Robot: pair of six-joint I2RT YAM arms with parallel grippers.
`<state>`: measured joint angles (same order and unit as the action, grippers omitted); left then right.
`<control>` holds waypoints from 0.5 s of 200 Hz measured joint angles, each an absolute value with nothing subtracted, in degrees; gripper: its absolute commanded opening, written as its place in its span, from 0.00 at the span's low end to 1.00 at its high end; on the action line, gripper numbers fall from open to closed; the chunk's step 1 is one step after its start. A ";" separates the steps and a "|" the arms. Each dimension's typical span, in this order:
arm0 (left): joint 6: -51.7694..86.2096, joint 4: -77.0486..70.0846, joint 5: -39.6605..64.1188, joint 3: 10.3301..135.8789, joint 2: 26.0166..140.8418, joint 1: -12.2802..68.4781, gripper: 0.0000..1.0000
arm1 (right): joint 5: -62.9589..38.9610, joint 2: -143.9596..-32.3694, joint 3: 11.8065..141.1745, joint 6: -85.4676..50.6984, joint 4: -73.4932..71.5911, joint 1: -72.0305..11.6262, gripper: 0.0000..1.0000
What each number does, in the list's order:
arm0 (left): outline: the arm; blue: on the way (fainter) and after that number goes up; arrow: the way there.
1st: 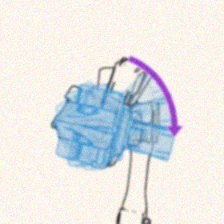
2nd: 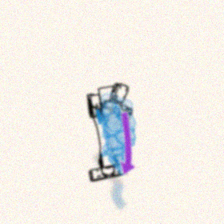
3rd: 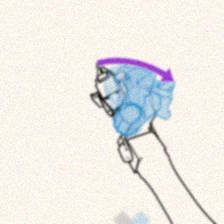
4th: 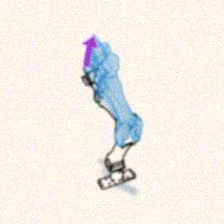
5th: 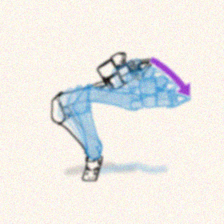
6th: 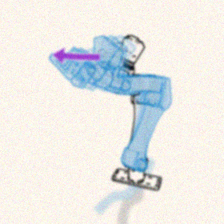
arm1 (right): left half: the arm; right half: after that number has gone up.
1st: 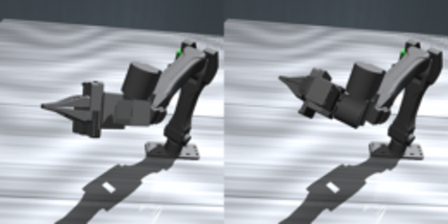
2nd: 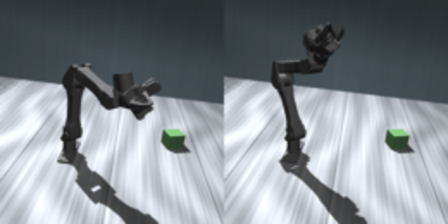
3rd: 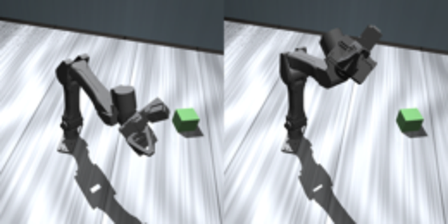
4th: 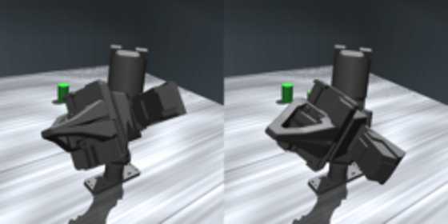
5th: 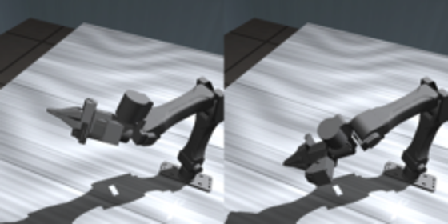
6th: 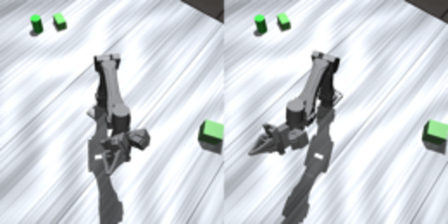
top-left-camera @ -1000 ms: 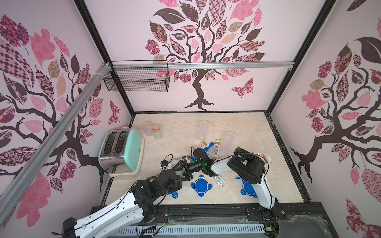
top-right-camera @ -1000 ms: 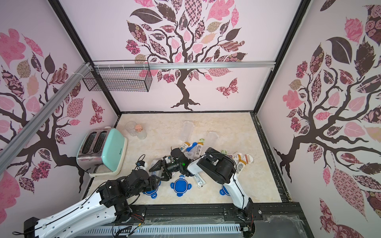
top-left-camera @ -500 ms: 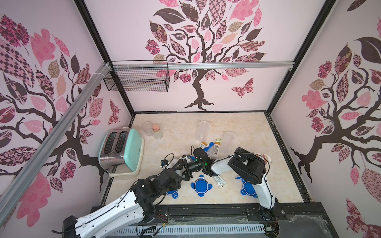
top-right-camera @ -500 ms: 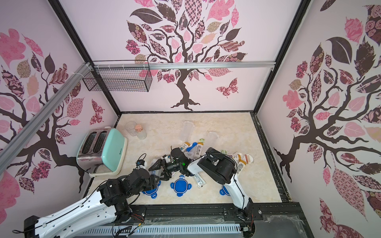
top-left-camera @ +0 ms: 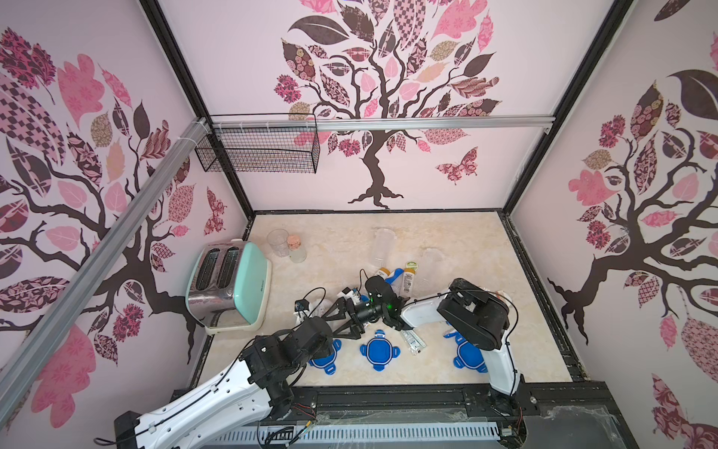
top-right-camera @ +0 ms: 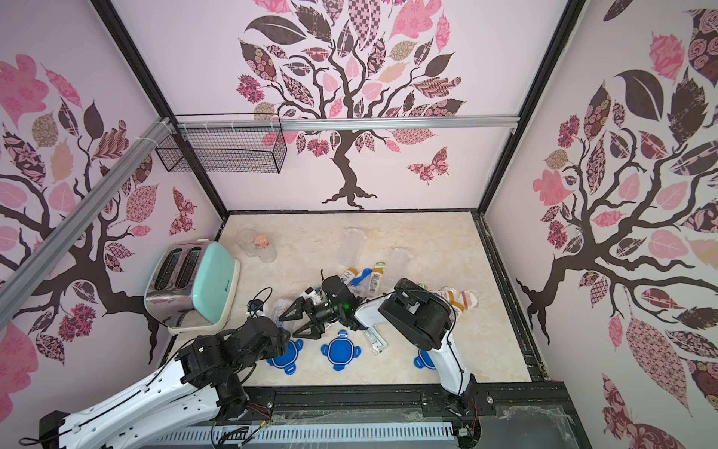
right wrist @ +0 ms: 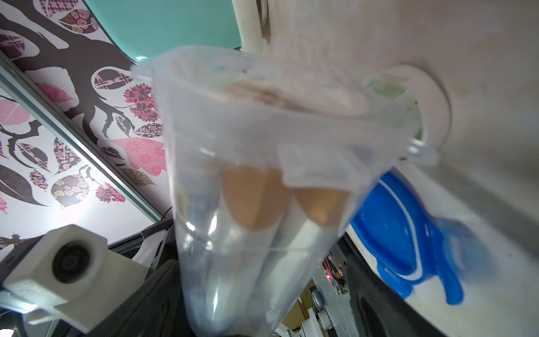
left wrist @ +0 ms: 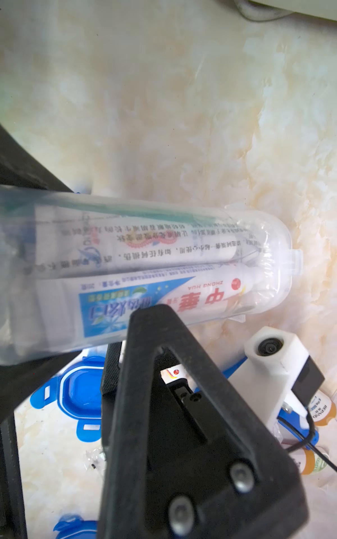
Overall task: Take out toiletry kits
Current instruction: 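Pour the toiletry kits out of the container.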
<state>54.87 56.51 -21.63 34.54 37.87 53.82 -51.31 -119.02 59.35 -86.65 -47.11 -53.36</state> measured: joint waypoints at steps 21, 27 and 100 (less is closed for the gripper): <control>54.13 56.53 -21.32 34.54 38.04 51.33 0.19 | -52.07 -118.78 59.11 -85.27 -45.52 -53.06 0.91; 53.93 56.47 -21.26 34.57 38.17 50.54 0.19 | -52.34 -118.76 59.11 -84.90 -44.88 -53.04 0.92; 50.70 57.54 -20.51 40.18 42.37 46.92 0.17 | -52.82 -114.76 58.41 -78.85 -38.96 -51.86 0.99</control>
